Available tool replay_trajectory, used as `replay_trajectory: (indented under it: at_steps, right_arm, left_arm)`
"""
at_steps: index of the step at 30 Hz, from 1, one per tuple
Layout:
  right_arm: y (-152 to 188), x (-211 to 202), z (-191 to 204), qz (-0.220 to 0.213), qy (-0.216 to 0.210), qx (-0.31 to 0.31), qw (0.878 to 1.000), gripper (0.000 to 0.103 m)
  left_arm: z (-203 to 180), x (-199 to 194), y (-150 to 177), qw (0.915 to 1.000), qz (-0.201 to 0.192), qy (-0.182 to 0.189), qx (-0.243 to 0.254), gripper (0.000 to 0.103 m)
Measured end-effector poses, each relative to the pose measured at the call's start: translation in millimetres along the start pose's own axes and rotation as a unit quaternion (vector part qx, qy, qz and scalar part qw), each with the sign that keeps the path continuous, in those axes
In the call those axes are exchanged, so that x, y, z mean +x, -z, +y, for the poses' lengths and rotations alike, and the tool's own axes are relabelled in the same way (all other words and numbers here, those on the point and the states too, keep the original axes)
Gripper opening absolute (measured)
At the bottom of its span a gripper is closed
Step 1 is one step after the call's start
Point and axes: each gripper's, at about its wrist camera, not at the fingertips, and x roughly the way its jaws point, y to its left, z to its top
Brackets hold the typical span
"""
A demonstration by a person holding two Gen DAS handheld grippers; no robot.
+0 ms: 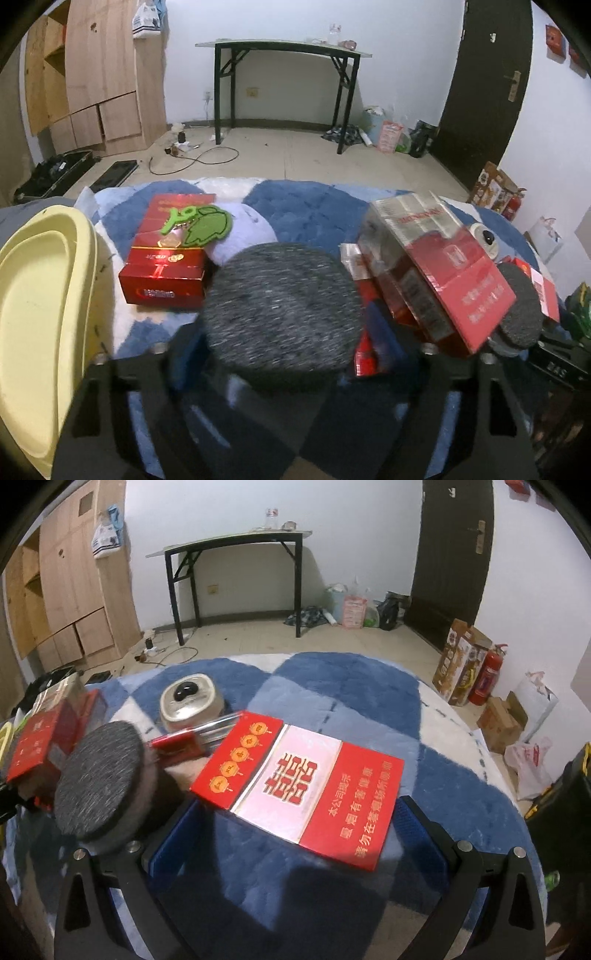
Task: Organize rigid objects
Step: 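Grasp the black foam disc with the left gripper while the right grasps the red pack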
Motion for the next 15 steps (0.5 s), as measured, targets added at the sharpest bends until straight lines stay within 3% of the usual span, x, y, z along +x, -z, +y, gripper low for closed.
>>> replay_trajectory:
  at_steps: [4,5,7,9,12,14,15]
  right_arm:
    - [1,3,-8,0.003,-0.014,0.012,1.0,0.099]
    - [0,3,-12,0.002,-0.015,0.013,1.0,0.079]
    - [-1,0,-20,-0.004,-0.004,0.004,1.0,0.062]
    - [1,-1,-28,0.001,-0.012,0.004,1.0,0.061]
    - [4,-3,-30,0.007,-0.01,-0.024,1.0,0.069]
    - [0,-5,-31,0.014,-0.021,-0.053,0.998,0.103]
    - [-1,-11,-35,0.008,-0.038,-0.072,0.997,0.103]
  left_arm:
    - [4,-5,0,1.0,-0.001,0.003,0.0,0.07]
    - [3,-7,1,1.0,-0.001,0.001,0.005,0.07]
    - [3,-10,0,0.9999,-0.002,-0.002,0.014,0.07]
    - [4,-11,-2,0.9999,-0.005,-0.005,0.012,0.07]
    - [4,-8,-1,0.9999,0.001,-0.005,0.015,0.07]
    - [5,-7,-1,0.9998,0.003,-0.011,0.019,0.07]
    - [5,-7,-1,0.9997,0.004,-0.012,0.02,0.07]
